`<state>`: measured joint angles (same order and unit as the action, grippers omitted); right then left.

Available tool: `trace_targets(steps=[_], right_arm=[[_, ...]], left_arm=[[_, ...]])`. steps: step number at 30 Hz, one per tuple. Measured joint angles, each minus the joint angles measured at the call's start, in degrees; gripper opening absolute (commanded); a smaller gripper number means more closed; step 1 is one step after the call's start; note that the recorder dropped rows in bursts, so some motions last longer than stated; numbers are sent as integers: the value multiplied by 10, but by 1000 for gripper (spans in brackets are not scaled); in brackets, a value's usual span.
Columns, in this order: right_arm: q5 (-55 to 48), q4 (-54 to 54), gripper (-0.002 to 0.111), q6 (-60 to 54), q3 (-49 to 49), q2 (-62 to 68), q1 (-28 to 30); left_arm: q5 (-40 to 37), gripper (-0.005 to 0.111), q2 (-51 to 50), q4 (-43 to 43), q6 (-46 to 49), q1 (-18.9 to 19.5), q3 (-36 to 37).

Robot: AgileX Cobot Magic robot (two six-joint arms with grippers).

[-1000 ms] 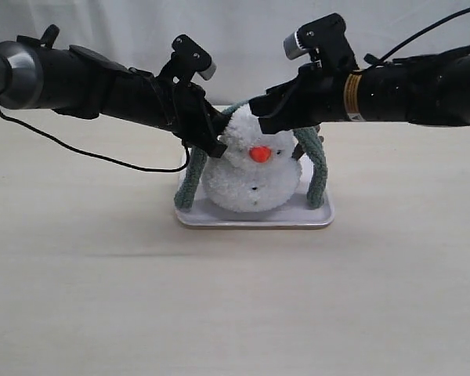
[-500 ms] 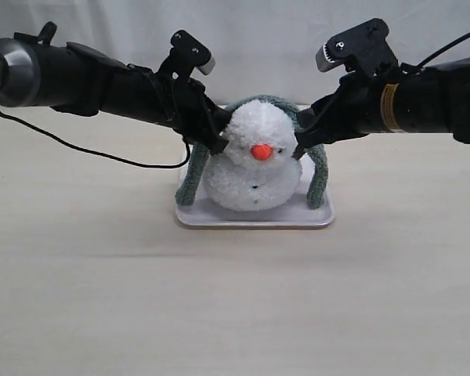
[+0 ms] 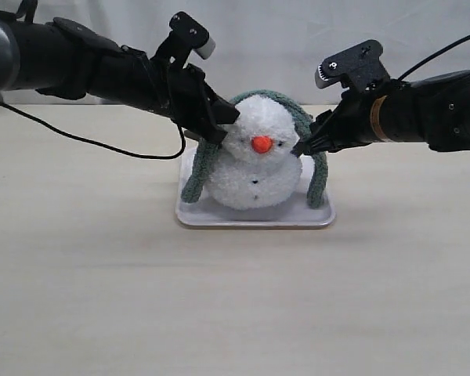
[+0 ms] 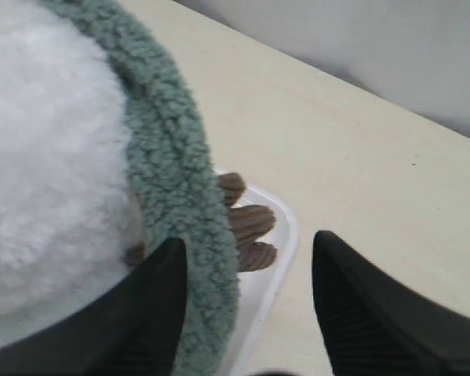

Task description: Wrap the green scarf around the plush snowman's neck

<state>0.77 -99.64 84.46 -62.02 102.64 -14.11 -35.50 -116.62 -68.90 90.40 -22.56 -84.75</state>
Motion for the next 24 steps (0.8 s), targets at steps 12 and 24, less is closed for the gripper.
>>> trace_targets(steps=[12,24], right_arm=[[19,0,23,-6,-43,2,0],[293,-1,19,156,-161,1,61]], left_arm=[[95,0,1,35,-5,-1,51],[-1,0,15,-58,64,-1,52]])
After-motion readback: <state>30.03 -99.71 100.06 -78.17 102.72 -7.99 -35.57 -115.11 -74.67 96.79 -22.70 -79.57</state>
